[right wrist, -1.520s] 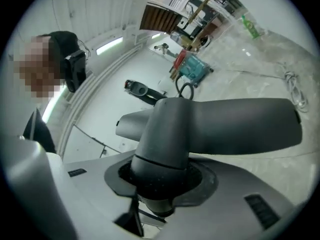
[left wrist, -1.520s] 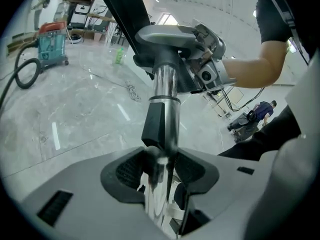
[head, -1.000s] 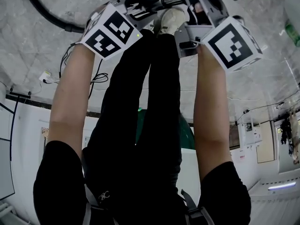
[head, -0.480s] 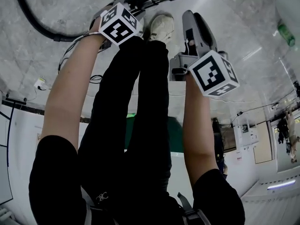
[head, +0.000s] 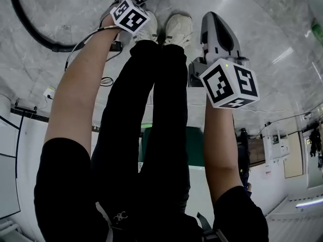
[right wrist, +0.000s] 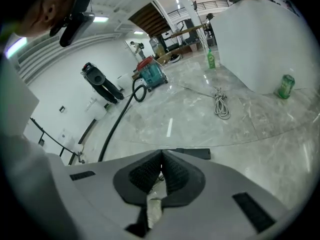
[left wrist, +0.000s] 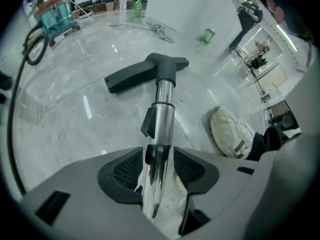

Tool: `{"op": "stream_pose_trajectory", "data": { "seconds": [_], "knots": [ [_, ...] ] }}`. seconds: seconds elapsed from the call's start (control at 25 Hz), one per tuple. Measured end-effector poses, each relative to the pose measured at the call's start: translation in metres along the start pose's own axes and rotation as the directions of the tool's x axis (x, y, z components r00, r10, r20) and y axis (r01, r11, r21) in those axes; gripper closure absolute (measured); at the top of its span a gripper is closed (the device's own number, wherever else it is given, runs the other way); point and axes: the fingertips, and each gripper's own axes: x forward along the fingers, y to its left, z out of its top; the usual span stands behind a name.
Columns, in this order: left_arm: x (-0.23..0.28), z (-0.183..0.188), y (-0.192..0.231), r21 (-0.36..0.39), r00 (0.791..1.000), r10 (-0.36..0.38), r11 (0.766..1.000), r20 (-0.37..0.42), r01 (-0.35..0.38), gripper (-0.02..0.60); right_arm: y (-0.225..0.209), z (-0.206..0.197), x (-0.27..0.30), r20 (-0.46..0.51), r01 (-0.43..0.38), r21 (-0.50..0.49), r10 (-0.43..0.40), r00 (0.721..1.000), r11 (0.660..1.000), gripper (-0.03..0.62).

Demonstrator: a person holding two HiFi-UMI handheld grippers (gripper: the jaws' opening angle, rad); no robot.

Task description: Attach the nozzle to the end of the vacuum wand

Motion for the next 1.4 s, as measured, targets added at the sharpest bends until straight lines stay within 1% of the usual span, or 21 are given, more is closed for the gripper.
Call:
{"op": "stream_pose_trajectory", "data": {
  "seconds": [0.08, 0.2, 0.24, 0.32, 0.4, 0.44, 0.48, 0.56, 0.6, 0.68, 0.76, 0.8, 0.92, 0.96, 1.04, 1.12, 1.16, 1.2, 1.24, 1.36, 1.4],
  "knots": [
    [0.001, -0.006, 0.009, -0.041, 1.0, 0.017, 0.999, -0.013, -0.017, 0.397, 0.0, -0.002, -0.001, -0.001, -0.016, -0.002, 0.016, 1.0, 1.0, 0.577],
    [-0.004, -0.023, 0.009, -0.04, 0.998, 0.031, 0.999, -0.052, -0.033, 0.397, 0.001, -0.005, -0.008, -0.025, -0.033, -0.01, 0.033, 0.999, 0.999, 0.577],
    [-0.008, -0.024, 0.011, -0.048, 0.998, 0.045, 0.998, -0.052, -0.047, 0.397, 0.001, -0.001, -0.008, -0.024, -0.035, -0.018, 0.035, 0.999, 0.999, 0.577],
    [-0.027, -0.014, 0.018, -0.096, 0.997, 0.082, 0.992, -0.006, -0.082, 0.397, 0.001, 0.013, -0.012, -0.008, -0.031, -0.035, 0.031, 0.999, 0.999, 0.577],
    [-0.066, 0.006, 0.019, -0.174, 0.991, 0.107, 0.981, 0.085, -0.091, 0.408, 0.007, 0.028, -0.022, 0.012, -0.024, -0.049, 0.025, 1.0, 0.999, 0.577],
    [-0.093, 0.019, 0.018, -0.223, 0.982, 0.123, 0.971, 0.142, -0.089, 0.52, 0.012, 0.037, -0.028, 0.022, -0.023, -0.056, 0.024, 0.999, 0.998, 0.577],
    [-0.122, 0.032, 0.019, -0.273, 0.969, 0.142, 0.958, 0.201, -0.084, 0.572, 0.017, 0.047, -0.036, 0.032, -0.024, -0.061, 0.026, 0.999, 0.998, 0.577],
    [-0.186, 0.061, 0.016, -0.35, 0.938, 0.169, 0.935, 0.303, -0.055, 0.572, 0.032, 0.07, -0.054, 0.05, -0.033, -0.057, 0.036, 0.998, 0.998, 0.577],
    [-0.22, 0.075, 0.013, -0.372, 0.921, 0.182, 0.927, 0.344, -0.044, 0.572, 0.041, 0.083, -0.065, 0.058, -0.041, -0.046, 0.043, 0.997, 0.998, 0.579],
    [-0.29, 0.102, 0.006, -0.386, 0.887, 0.213, 0.922, 0.409, -0.044, 0.572, 0.061, 0.114, -0.092, 0.079, -0.052, -0.035, 0.055, 0.995, 0.998, 0.58],
    [-0.361, 0.13, -0.003, -0.38, 0.851, 0.249, 0.923, 0.463, -0.064, 0.572, 0.085, 0.151, -0.126, 0.121, -0.055, -0.055, 0.061, 0.991, 0.997, 0.58],
    [-0.398, 0.144, -0.007, -0.38, 0.829, 0.267, 0.922, 0.492, -0.071, 0.572, 0.097, 0.172, -0.145, 0.154, -0.053, -0.071, 0.063, 0.986, 0.996, 0.58],
    [-0.507, 0.186, -0.023, -0.383, 0.76, 0.308, 0.92, 0.572, -0.084, 0.572, 0.133, 0.238, -0.206, 0.271, -0.031, -0.118, 0.062, 0.961, 0.992, 0.58],
    [-0.542, 0.197, -0.032, -0.383, 0.743, 0.316, 0.919, 0.589, -0.087, 0.573, 0.147, 0.257, -0.228, 0.299, -0.026, -0.136, 0.066, 0.952, 0.99, 0.58],
    [-0.614, 0.214, -0.054, -0.372, 0.717, 0.324, 0.923, 0.618, -0.096, 0.573, 0.178, 0.292, -0.275, 0.344, -0.021, -0.157, 0.075, 0.936, 0.987, 0.58],
    [-0.687, 0.226, -0.089, -0.339, 0.697, 0.311, 0.935, 0.646, -0.102, 0.572, 0.21, 0.321, -0.331, 0.375, -0.033, -0.145, 0.086, 0.923, 0.989, 0.58],
    [-0.724, 0.23, -0.109, -0.325, 0.684, 0.301, 0.941, 0.664, -0.099, 0.572, 0.225, 0.332, -0.361, 0.388, -0.037, -0.147, 0.092, 0.917, 0.988, 0.58],
    [-0.761, 0.236, -0.127, -0.314, 0.663, 0.3, 0.944, 0.686, -0.102, 0.572, 0.239, 0.346, -0.391, 0.408, -0.033, -0.162, 0.097, 0.908, 0.986, 0.58],
    [-0.798, 0.244, -0.139, -0.306, 0.632, 0.307, 0.945, 0.711, -0.115, 0.572, 0.253, 0.364, -0.419, 0.44, -0.026, -0.181, 0.104, 0.892, 0.983, 0.58],
    [-0.906, 0.269, -0.164, -0.302, 0.511, 0.346, 0.938, 0.786, -0.171, 0.572, 0.289, 0.421, -0.498, 0.553, -0.019, -0.21, 0.135, 0.822, 0.978, 0.58],
    [-0.938, 0.272, -0.174, -0.307, 0.479, 0.36, 0.933, 0.801, -0.187, 0.572, 0.3, 0.434, -0.526, 0.584, -0.029, -0.214, 0.152, 0.797, 0.976, 0.58]
  ]
}}
